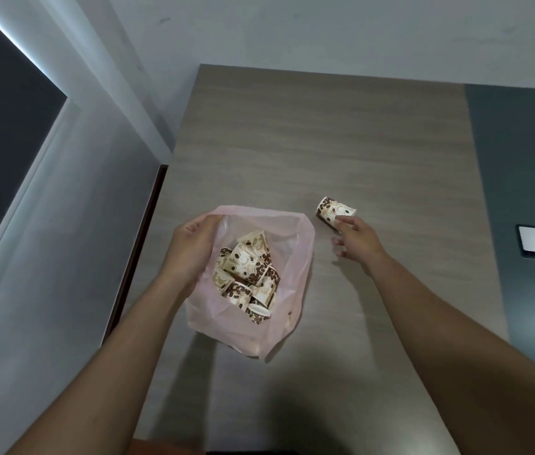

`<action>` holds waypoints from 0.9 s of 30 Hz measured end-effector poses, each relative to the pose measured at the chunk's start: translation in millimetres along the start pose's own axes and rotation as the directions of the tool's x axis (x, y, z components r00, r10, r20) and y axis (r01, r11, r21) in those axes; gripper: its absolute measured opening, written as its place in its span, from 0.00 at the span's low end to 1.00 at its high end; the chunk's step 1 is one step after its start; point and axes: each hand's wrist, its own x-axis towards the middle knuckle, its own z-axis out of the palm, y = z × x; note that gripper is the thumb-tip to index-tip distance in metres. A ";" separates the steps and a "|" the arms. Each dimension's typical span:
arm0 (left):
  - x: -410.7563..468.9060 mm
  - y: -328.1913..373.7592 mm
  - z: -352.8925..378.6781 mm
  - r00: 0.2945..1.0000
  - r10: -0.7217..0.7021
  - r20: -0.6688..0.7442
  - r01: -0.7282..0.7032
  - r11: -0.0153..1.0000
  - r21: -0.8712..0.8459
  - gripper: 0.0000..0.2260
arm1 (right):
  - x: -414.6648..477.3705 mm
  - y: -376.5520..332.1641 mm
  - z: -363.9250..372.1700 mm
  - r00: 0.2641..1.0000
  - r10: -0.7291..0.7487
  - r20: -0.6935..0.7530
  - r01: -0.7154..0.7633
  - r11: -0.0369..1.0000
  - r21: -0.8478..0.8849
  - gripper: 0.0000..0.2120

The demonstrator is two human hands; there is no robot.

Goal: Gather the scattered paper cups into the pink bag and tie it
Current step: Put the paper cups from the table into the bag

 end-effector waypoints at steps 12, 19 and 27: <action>7.5 -20.6 -20.2 1.000 -0.024 0.014 0.024 0.999 0.045 0.15 | 27.7 -6.4 14.0 0.999 -0.032 -0.040 0.035 0.996 0.077 0.16; 21.3 -9.7 -11.2 0.997 0.031 -0.068 -0.035 0.998 -0.049 0.14 | -48.0 -20.4 -0.1 0.986 -0.165 0.017 0.147 0.917 0.370 0.19; -8.1 -4.1 -9.1 0.947 0.238 -0.216 -0.227 0.971 0.077 0.13 | -165.0 15.8 43.5 0.914 -0.291 0.283 0.156 0.896 0.416 0.20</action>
